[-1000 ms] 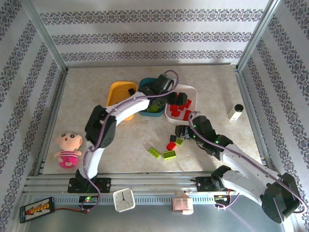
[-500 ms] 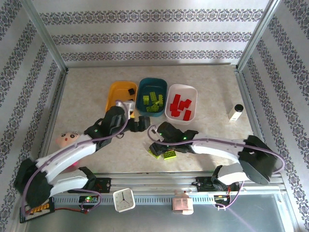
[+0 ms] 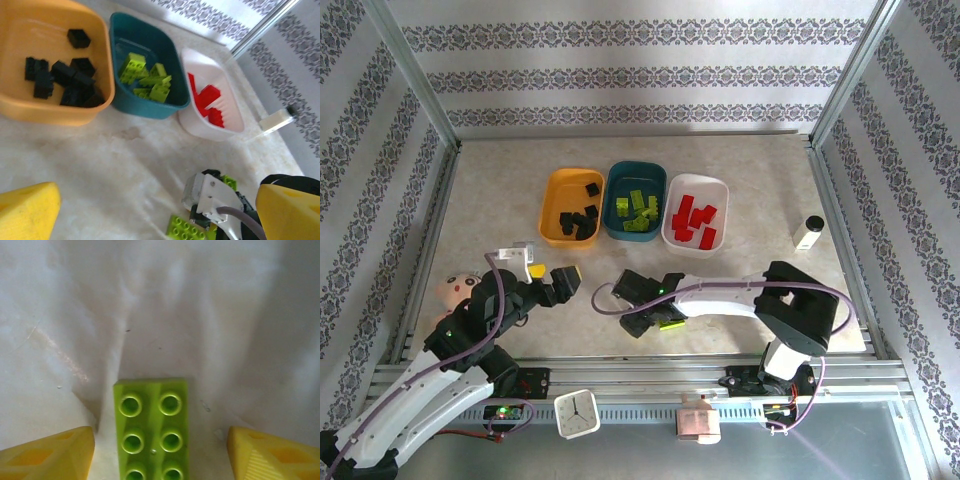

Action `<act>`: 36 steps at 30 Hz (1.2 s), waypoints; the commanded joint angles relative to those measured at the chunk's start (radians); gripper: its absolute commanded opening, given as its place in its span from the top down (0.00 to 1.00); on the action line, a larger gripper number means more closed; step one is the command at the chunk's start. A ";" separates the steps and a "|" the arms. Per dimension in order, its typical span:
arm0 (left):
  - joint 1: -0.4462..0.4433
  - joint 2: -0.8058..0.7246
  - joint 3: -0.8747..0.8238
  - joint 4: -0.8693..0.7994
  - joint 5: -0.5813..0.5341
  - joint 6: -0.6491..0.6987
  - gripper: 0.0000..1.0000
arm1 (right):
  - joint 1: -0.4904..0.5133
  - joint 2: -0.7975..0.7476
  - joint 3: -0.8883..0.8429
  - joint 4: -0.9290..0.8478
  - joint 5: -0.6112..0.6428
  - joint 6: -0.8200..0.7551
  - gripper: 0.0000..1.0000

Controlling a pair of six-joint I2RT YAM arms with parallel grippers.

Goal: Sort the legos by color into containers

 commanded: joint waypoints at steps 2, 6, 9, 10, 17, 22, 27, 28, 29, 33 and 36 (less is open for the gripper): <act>0.014 -0.004 -0.010 -0.063 -0.033 -0.031 0.00 | 0.013 0.041 0.032 -0.033 0.023 -0.016 0.41; 0.014 -0.005 -0.006 -0.065 -0.050 -0.032 0.00 | 0.012 0.057 0.033 -0.021 0.003 -0.016 0.57; 0.014 -0.009 0.001 -0.078 -0.067 -0.028 0.00 | 0.011 0.060 0.041 -0.017 0.029 -0.018 0.67; 0.014 -0.013 0.001 -0.078 -0.069 -0.025 0.00 | 0.009 0.059 0.044 -0.013 0.032 -0.019 0.69; 0.013 -0.041 -0.023 -0.052 -0.048 -0.026 0.00 | -0.031 -0.031 0.070 0.060 -0.007 -0.032 0.78; 0.014 -0.069 -0.037 -0.034 -0.060 -0.036 0.00 | -0.132 -0.134 0.129 0.113 -0.043 -0.037 0.80; 0.014 -0.141 -0.078 -0.018 -0.103 -0.097 0.00 | -0.269 -0.108 0.238 0.145 -0.035 -0.015 0.80; 0.013 -0.161 -0.092 -0.014 -0.106 -0.110 0.00 | -0.298 -0.085 0.267 0.152 -0.033 -0.008 0.80; 0.012 -0.185 -0.106 -0.010 -0.105 -0.124 0.00 | -0.318 -0.066 0.294 0.154 -0.030 -0.002 0.80; 0.012 -0.258 -0.143 0.008 -0.075 -0.118 0.00 | -0.392 0.053 0.415 0.156 0.005 0.033 0.80; 0.014 -0.293 -0.147 -0.002 -0.063 -0.115 0.00 | -0.422 0.146 0.510 0.137 0.048 0.049 0.79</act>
